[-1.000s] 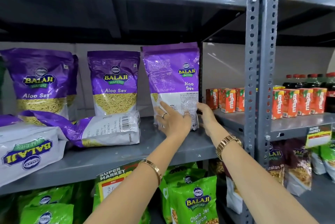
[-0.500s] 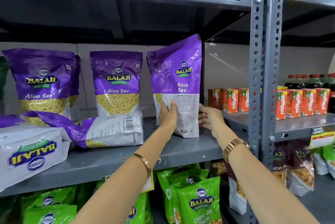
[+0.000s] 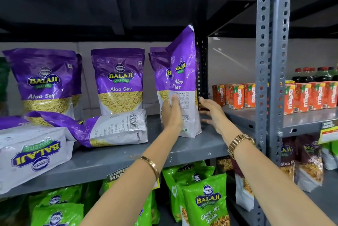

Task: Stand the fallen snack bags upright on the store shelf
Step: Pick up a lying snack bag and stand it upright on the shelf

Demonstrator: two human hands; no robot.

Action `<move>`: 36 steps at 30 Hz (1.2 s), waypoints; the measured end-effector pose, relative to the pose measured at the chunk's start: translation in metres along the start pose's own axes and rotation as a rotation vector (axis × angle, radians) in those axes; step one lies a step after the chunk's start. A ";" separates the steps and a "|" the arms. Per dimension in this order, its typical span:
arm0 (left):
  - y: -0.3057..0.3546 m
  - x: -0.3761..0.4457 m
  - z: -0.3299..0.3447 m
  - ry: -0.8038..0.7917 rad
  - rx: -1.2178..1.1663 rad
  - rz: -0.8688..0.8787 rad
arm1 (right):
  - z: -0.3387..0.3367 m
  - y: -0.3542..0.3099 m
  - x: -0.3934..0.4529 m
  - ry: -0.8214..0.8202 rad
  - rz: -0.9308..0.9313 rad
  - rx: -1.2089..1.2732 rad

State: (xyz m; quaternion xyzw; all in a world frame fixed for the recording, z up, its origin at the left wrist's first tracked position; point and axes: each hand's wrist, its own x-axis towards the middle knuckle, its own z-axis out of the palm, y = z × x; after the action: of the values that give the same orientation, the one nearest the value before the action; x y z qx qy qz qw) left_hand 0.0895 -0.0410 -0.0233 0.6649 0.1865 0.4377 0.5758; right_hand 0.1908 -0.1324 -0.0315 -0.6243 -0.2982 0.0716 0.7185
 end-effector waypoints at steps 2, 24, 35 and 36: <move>0.005 -0.014 0.004 -0.027 -0.021 0.150 | 0.000 0.002 0.002 -0.015 0.037 -0.030; 0.005 0.018 -0.030 -0.355 0.096 0.073 | -0.003 0.001 0.001 0.069 0.070 0.038; -0.002 0.032 -0.033 -0.313 0.129 -0.003 | -0.004 0.000 0.000 0.033 0.084 0.015; -0.004 0.031 -0.033 -0.296 0.128 0.010 | -0.004 -0.001 0.000 0.037 0.088 0.006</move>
State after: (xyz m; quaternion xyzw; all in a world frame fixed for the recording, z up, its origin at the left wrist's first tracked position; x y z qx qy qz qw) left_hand 0.0814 0.0029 -0.0173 0.7585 0.1237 0.3249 0.5512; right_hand 0.1927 -0.1358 -0.0311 -0.6358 -0.2569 0.0924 0.7219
